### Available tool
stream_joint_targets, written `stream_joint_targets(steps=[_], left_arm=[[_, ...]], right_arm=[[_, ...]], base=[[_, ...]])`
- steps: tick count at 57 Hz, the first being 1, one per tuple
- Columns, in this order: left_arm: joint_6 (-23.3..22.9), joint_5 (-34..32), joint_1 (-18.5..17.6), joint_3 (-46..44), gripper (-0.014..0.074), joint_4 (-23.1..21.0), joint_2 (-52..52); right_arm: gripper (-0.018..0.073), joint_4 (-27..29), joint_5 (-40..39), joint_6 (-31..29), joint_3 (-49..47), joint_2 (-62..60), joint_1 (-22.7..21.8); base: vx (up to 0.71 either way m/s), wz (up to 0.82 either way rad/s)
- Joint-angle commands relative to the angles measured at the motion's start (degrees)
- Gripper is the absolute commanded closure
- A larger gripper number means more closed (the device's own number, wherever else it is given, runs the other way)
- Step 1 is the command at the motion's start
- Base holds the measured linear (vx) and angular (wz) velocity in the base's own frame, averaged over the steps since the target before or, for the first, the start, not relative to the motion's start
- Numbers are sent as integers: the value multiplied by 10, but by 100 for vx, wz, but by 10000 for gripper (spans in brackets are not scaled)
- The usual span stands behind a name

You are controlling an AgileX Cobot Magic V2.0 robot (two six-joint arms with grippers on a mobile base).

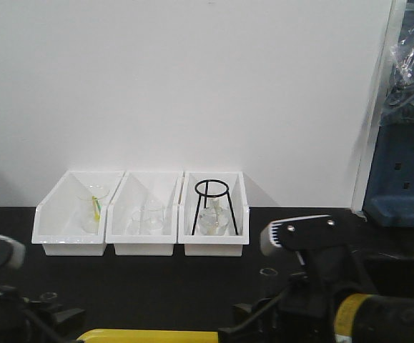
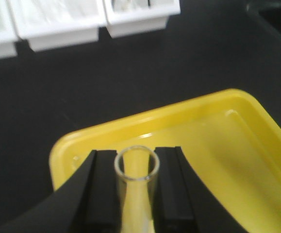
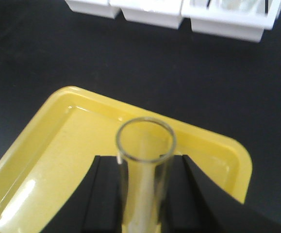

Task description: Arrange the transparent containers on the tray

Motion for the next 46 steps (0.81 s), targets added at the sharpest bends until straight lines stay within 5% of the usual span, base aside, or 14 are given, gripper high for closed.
stream_joint_targets(steps=[1, 26, 46], left_arm=[[3, -17, -9, -44, 509, -21, 49], [2, -60, -9, -60, 467, -20, 239], [1, -77, -9, -59, 191, -19, 295]], right_arm=[[571, -8, -21, 25, -44, 35, -2], [561, -8, -68, 30, -57, 218, -2], [457, -9, -82, 82, -57, 287, -2]], base=[[0, 0], [0, 0], [0, 0]])
